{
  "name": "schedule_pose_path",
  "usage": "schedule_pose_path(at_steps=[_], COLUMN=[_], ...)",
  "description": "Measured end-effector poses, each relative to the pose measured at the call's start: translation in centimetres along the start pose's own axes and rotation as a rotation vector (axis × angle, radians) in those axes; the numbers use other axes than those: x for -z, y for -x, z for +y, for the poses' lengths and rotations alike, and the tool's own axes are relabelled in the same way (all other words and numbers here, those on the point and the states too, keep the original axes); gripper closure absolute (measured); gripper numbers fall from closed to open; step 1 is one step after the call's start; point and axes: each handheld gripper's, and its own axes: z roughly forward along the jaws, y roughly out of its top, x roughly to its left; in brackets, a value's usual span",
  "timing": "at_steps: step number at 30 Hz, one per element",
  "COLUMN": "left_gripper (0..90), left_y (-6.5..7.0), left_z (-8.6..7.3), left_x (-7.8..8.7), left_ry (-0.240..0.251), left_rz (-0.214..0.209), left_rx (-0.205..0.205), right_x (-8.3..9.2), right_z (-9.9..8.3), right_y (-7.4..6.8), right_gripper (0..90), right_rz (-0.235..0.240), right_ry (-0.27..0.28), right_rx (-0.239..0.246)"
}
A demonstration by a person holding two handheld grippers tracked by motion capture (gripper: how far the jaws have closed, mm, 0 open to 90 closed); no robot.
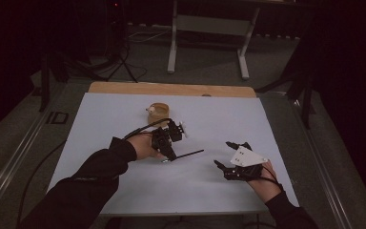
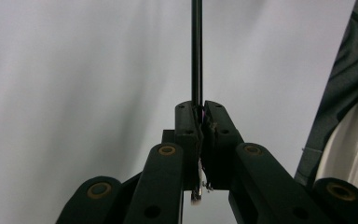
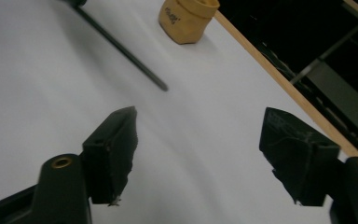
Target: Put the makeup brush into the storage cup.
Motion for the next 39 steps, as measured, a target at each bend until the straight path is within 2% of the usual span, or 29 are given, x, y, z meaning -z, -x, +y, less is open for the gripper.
schedule_pose_path(at_steps=[3, 6, 9, 11, 12, 13, 15, 17, 20, 22, 25, 26, 29, 33, 34, 39], left_gripper=[85.3, 85.4, 85.4, 85.4, 85.4, 85.4, 85.4, 85.4, 85.4, 85.4, 85.4, 85.4, 85.4, 85.3, 85.3, 85.3], left_y=[0.1, 0.2, 0.3, 0.4, 0.4, 0.7, 0.9, 1.1, 1.3, 1.5, 1.7, 1.8, 1.9, 2.1, 2.1, 2.1], left_z=[0.3, 0.6, 1.0, 1.3, 1.3, 1.5, 1.8, 2.0, 2.3, 2.4, 2.5, 2.5, 2.6, 2.6, 2.6, 2.6], left_x=[-0.1, -0.3, -0.5, -0.6, -0.6, -0.8, -0.8, -0.8, -0.9, -0.9, -0.9, -0.9, -0.9, -0.9, -0.8, -0.7], left_ry=[0.002, 0.002, 0.000, -0.004, -0.004, -0.002, -0.003, 0.002, -0.005, -0.009, -0.011, -0.013, -0.010, -0.006, -0.008, 0.000], left_rz=[0.001, -0.001, -0.003, -0.002, -0.002, -0.007, -0.012, -0.018, -0.023, -0.022, -0.029, -0.029, -0.037, -0.041, -0.039, -0.045], left_rx=[-0.006, -0.008, -0.005, -0.013, -0.013, -0.015, -0.016, -0.015, -0.029, -0.042, -0.051, -0.055, -0.057, -0.066, -0.065, -0.060], right_x=[-0.1, -0.4, -0.7, -1.1, -1.1, -1.4, -1.8, -2.0, -2.3, -2.4, -2.5, -2.7, -3.1, -3.4, -3.4, -3.4], right_z=[0.1, 0.3, 0.5, 0.7, 0.7, 0.7, 0.6, 0.6, 0.6, 0.6, 0.6, 0.5, 0.5, 0.7, 0.7, 1.0], right_y=[-0.6, -1.3, -2.1, -2.5, -2.5, -3.0, -3.2, -3.5, -3.7, -3.9, -3.9, -4.1, -4.3, -4.3, -4.3, -4.3], right_gripper=[33.8, 38.6, 44.9, 48.8, 48.8, 53.9, 55.6, 58.1, 59.2, 59.2, 59.2, 63.1, 64.7, 69.1, 70.9, 78.3], right_rz=[-0.012, -0.011, -0.018, -0.045, -0.045, -0.057, -0.056, -0.061, -0.078, -0.088, -0.087, -0.099, -0.103, -0.087, -0.100, -0.088], right_ry=[-0.005, -0.004, -0.018, -0.055, -0.055, -0.075, -0.080, -0.113, -0.130, -0.130, -0.123, -0.140, -0.164, -0.186, -0.187, -0.194], right_rx=[0.082, 0.128, 0.206, 0.293, 0.293, 0.348, 0.366, 0.420, 0.505, 0.529, 0.536, 0.565, 0.597, 0.601, 0.607, 0.614])
